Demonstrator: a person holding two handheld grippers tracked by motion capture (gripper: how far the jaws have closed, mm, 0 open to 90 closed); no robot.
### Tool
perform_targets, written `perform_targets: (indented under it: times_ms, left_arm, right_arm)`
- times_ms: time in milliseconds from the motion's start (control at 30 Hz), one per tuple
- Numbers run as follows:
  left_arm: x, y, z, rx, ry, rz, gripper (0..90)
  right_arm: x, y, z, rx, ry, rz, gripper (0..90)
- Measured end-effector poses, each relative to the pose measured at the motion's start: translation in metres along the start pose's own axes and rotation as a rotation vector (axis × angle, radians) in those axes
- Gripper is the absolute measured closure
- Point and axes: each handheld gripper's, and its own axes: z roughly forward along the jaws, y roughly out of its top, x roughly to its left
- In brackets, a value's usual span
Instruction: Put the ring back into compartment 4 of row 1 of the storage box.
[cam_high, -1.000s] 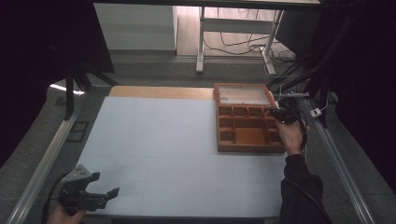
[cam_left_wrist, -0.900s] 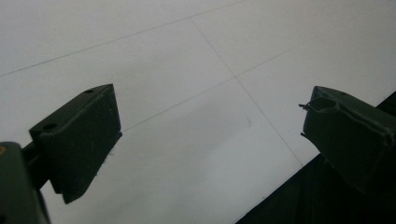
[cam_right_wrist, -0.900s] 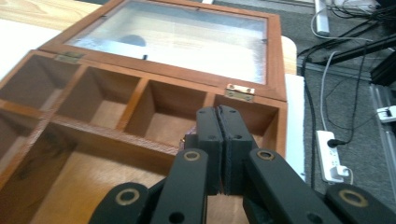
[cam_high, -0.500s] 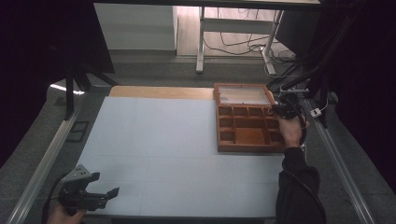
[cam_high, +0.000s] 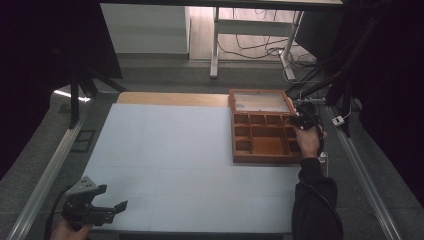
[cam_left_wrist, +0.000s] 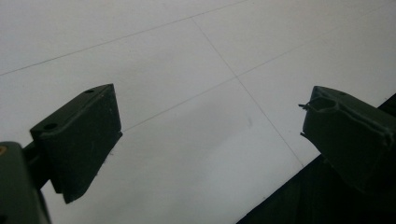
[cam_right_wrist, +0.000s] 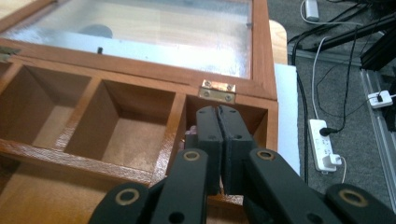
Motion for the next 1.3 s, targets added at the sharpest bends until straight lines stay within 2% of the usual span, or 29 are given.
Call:
perform_targets:
  times_ms: [433,800,1300]
  left_arm:
    - [0.0,0.0,0.0,0.001,0.002,-0.001,4.5]
    - [0.0,0.0,0.0,0.001,0.003,-0.002,4.5]
    - [0.0,0.0,0.0,0.002,0.006,-0.001,4.5]
  right_arm:
    - [-0.002,-0.013,0.014,0.052,0.001,0.013,87.2]
    - [0.001,-0.012,0.014,0.048,0.012,0.019,86.0]
    - [0.005,-0.008,0.007,0.047,0.034,0.018,74.1]
